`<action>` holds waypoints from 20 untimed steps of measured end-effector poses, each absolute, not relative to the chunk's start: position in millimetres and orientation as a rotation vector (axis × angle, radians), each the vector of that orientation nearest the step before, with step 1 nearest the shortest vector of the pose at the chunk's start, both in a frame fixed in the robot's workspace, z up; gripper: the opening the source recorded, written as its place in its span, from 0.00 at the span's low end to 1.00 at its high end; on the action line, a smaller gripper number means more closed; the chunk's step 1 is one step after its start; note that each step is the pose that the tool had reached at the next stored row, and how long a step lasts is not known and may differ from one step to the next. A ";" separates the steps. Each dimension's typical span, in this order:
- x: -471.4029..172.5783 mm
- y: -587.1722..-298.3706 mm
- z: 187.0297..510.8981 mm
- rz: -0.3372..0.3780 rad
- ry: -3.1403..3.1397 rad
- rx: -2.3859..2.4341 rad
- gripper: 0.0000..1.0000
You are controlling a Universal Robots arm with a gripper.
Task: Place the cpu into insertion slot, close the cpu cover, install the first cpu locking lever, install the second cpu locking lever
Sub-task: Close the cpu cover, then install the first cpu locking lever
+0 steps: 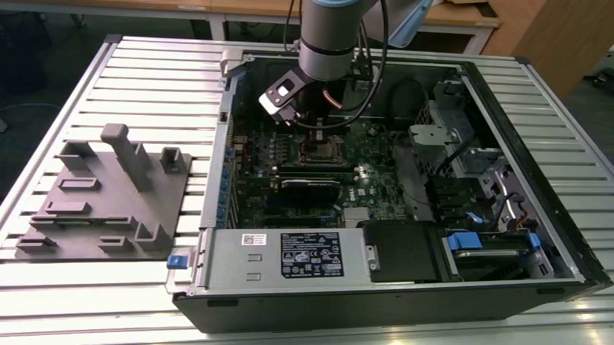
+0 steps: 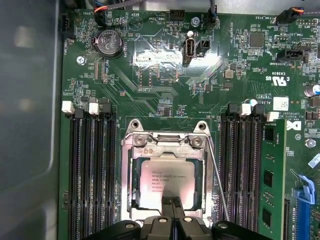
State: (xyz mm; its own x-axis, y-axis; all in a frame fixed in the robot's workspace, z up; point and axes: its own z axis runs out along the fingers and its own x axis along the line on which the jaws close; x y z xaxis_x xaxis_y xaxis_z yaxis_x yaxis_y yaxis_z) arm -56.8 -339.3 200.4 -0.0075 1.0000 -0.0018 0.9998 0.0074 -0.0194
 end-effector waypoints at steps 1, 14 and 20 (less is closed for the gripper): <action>-56.8 -339.3 201.3 0.023 -2.221 -2.204 0.11; -37.1 -339.3 205.8 0.024 -2.221 -2.204 0.11; -35.8 -339.2 205.8 0.024 -2.221 -2.204 0.11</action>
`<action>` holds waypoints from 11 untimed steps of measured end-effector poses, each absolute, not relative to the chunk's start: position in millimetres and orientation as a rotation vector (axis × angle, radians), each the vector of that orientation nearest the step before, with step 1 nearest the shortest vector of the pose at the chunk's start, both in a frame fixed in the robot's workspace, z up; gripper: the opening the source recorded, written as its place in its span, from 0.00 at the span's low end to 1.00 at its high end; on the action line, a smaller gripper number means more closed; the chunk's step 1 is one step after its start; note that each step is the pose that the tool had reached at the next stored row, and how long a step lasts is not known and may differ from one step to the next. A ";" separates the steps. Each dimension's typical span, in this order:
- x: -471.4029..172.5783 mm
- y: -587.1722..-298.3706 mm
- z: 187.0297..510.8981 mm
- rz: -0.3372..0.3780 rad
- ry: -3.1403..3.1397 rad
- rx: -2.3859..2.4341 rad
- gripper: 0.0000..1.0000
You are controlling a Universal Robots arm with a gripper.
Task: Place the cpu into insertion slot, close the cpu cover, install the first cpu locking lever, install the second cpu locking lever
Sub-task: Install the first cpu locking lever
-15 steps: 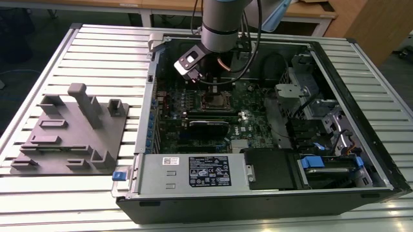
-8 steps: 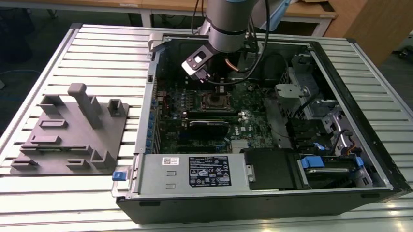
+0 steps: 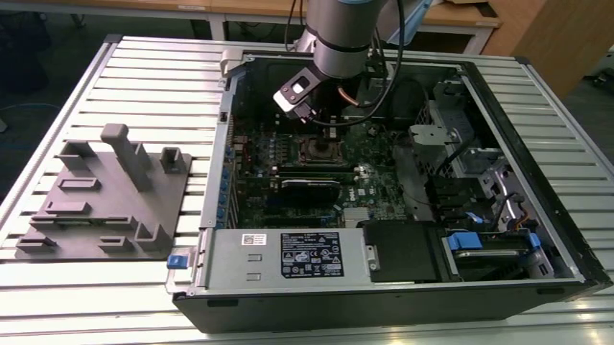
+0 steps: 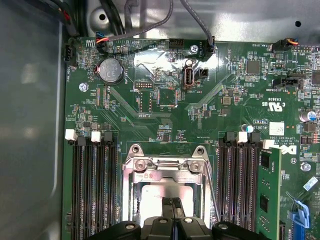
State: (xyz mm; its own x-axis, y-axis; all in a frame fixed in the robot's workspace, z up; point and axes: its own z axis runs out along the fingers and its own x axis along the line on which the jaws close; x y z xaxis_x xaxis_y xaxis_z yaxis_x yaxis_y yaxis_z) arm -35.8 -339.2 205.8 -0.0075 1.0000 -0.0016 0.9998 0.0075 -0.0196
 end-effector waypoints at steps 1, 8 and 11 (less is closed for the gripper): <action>-35.8 -339.2 205.8 0.024 -2.221 -2.204 0.11; -35.8 -339.2 208.6 0.024 -2.221 -2.204 0.11; -35.8 -339.2 211.0 0.024 -2.221 -2.204 0.11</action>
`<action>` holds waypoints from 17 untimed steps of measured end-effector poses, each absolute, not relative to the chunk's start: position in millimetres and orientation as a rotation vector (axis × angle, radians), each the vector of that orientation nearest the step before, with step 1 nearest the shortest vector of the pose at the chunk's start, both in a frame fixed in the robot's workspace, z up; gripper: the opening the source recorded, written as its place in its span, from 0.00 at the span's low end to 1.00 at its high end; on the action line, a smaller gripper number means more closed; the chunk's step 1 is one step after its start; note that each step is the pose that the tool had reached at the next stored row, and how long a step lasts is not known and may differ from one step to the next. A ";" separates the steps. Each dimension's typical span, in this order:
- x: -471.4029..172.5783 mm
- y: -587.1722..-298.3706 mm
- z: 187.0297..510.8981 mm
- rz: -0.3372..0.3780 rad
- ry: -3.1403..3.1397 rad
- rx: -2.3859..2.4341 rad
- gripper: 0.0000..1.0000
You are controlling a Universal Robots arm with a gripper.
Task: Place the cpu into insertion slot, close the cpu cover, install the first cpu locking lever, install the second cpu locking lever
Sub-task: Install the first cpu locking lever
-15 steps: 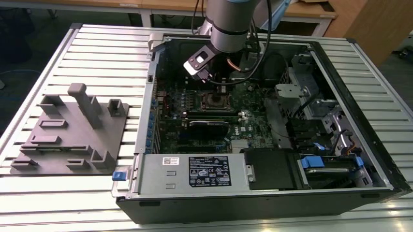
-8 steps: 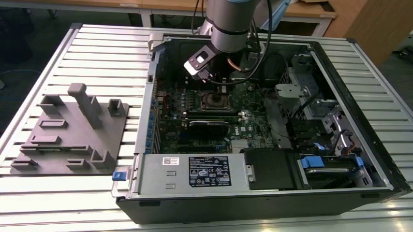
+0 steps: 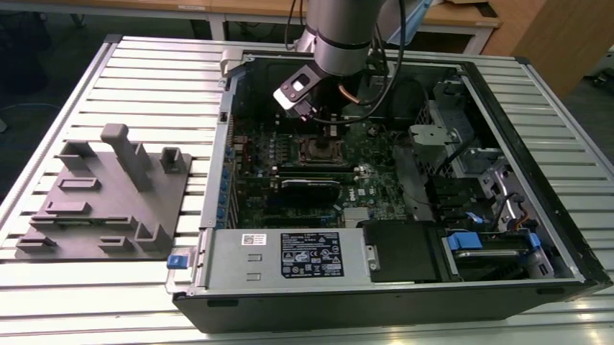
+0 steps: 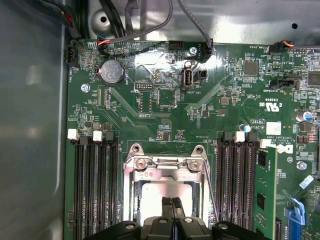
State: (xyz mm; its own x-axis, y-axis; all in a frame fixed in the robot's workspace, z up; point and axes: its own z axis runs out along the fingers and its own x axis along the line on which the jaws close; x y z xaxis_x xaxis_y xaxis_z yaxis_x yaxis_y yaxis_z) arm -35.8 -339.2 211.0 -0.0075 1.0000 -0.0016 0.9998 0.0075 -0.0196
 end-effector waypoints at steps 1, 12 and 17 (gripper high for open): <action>-35.8 -339.2 212.0 0.023 -2.221 -2.204 0.11; -35.8 -339.2 229.2 0.023 -2.221 -2.204 0.11; -35.8 -339.2 238.9 0.023 -2.221 -2.204 0.11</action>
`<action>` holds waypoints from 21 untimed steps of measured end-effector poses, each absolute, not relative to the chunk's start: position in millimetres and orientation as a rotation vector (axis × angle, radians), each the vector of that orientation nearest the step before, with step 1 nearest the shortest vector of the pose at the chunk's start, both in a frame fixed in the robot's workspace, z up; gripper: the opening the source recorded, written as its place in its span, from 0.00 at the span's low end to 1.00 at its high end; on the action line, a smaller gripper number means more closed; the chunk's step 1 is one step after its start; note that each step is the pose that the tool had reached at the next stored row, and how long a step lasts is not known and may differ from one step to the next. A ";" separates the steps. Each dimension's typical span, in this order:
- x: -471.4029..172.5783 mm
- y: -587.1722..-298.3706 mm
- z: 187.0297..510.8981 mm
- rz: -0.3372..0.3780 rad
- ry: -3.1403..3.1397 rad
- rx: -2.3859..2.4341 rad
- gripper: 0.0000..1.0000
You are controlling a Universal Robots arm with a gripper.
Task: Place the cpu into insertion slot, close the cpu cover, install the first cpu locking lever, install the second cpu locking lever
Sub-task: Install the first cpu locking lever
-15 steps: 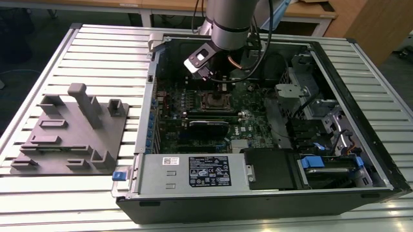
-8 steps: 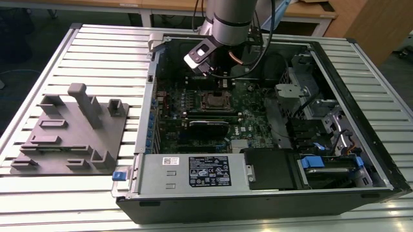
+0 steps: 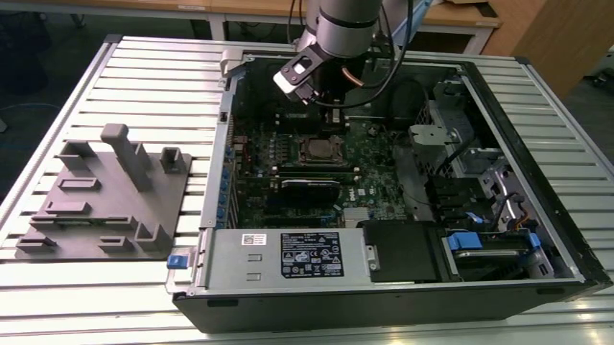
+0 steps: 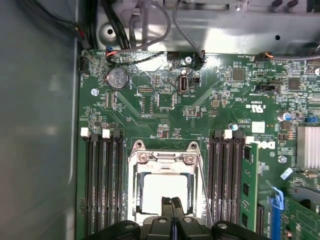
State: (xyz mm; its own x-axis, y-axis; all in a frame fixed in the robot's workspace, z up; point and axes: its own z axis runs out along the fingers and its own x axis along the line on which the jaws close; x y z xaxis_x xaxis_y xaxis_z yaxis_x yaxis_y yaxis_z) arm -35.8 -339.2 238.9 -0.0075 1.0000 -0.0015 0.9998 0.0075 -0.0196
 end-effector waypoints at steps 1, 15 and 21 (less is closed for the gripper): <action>-35.8 -339.2 240.9 0.024 -2.221 -2.204 0.11; -35.8 -339.2 253.6 0.024 -2.221 -2.204 0.11; -35.8 -339.3 253.7 0.024 -2.233 -2.191 0.11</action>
